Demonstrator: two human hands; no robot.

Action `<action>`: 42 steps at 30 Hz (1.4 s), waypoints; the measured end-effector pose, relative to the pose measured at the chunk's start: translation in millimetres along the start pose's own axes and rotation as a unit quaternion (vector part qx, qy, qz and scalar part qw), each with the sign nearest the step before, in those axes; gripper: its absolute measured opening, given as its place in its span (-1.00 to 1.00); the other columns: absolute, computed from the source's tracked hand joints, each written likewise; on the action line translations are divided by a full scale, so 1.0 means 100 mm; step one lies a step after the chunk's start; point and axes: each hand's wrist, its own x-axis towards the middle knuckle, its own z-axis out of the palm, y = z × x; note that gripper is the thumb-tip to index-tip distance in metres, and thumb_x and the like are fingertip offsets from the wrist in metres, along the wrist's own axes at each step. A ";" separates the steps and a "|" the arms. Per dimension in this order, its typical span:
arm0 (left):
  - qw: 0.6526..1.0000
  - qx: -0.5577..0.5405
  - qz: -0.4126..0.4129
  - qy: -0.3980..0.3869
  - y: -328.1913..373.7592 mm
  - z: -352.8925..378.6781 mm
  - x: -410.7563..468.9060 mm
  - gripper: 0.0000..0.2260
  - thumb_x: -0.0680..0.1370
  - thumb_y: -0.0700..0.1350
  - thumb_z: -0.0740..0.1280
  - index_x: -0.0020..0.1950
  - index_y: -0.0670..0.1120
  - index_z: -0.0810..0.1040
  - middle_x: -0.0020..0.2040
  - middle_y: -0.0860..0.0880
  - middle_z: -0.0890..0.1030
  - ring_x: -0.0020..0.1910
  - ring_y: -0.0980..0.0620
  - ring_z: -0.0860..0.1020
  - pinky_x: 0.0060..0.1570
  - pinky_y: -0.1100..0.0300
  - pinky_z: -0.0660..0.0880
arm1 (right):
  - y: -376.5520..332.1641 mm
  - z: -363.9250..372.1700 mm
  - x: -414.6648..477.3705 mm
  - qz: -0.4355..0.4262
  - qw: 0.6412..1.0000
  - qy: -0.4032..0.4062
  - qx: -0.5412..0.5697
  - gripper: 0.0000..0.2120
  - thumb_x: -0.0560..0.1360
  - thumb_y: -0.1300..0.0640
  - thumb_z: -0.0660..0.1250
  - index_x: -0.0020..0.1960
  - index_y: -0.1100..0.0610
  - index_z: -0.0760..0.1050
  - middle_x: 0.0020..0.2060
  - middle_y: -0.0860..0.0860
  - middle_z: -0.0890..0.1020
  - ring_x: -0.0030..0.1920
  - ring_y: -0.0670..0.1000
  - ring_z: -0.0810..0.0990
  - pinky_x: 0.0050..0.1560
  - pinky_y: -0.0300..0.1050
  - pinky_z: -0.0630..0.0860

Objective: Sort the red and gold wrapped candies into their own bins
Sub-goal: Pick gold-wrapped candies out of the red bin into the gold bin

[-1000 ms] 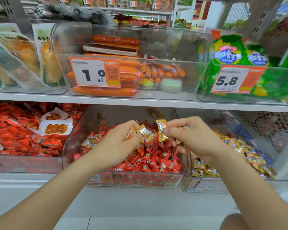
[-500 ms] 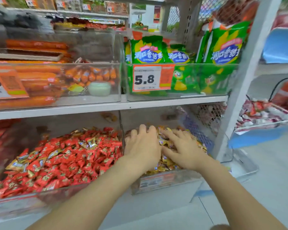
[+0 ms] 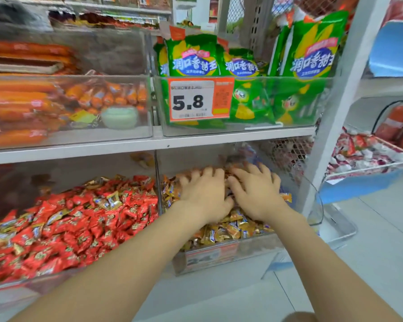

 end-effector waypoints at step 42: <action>0.830 -0.423 -0.359 0.058 -3.17 -0.26 -0.66 -0.41 0.62 0.38 0.12 0.51 0.07 0.47 0.44 -0.06 0.54 0.29 -0.15 0.57 0.31 0.04 0.46 | -3.03 0.78 0.65 0.008 0.910 -0.358 0.208 -0.18 0.31 0.03 0.69 0.44 -0.06 0.35 0.17 -0.09 0.48 0.19 0.02 0.42 0.04 -0.12 0.42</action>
